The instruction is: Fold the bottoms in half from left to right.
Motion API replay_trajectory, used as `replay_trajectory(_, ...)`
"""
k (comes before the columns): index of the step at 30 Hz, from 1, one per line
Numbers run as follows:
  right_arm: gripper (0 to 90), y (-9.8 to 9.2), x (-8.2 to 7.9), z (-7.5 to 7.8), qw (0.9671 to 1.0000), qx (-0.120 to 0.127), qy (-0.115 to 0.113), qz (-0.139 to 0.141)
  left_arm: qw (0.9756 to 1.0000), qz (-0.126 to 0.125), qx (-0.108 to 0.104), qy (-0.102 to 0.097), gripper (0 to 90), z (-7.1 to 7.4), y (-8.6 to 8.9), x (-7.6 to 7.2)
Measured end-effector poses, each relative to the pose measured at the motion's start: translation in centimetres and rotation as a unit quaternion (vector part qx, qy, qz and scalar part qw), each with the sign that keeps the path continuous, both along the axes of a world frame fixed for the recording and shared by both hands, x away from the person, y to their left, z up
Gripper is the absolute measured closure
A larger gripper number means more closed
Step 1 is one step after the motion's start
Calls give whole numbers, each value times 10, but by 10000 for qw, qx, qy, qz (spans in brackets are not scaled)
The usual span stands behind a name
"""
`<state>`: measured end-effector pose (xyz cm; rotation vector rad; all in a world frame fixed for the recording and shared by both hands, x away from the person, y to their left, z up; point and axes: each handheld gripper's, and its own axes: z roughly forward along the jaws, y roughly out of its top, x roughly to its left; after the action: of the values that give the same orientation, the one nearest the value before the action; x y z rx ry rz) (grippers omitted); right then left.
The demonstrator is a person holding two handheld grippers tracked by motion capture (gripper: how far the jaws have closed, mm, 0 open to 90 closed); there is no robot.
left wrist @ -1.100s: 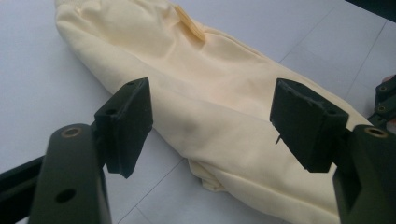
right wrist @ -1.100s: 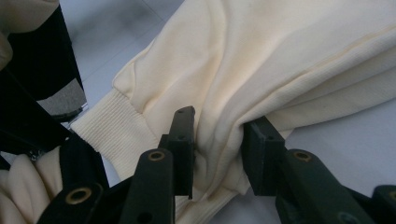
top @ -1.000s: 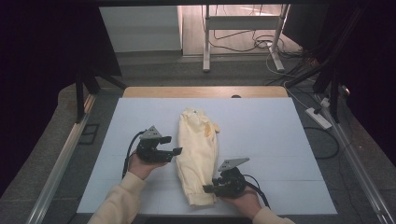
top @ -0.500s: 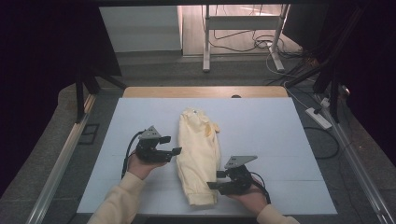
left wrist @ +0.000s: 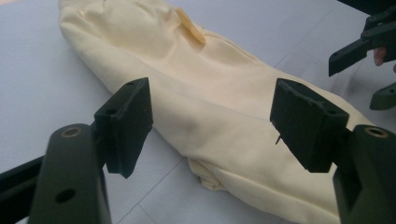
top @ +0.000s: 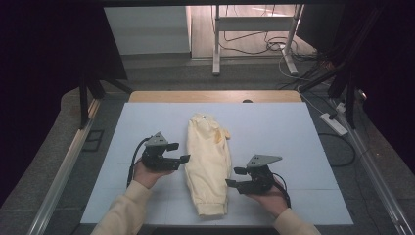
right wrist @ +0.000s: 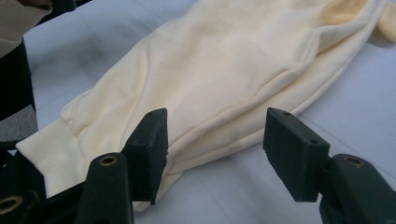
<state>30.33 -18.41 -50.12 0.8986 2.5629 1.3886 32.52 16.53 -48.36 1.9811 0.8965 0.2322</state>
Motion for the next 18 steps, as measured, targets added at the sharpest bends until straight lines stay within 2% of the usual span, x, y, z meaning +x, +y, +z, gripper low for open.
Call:
replay_trajectory(10, 396, -6, 6, 0, 9999, -9, -71, -149, 10000, 7, 22, -23, 292, 0, 1, -1)
replay_trajectory(14, 390, -5, 14, 2, 9996, -107, -183, -207, 10000, 23, 32, -22, 290, 0, 3, 1)
replay_trajectory(18, 387, -8, 21, 7, 9993, -29, -252, -279, 10000, 49, 34, -24, 290, 0, 4, 1)
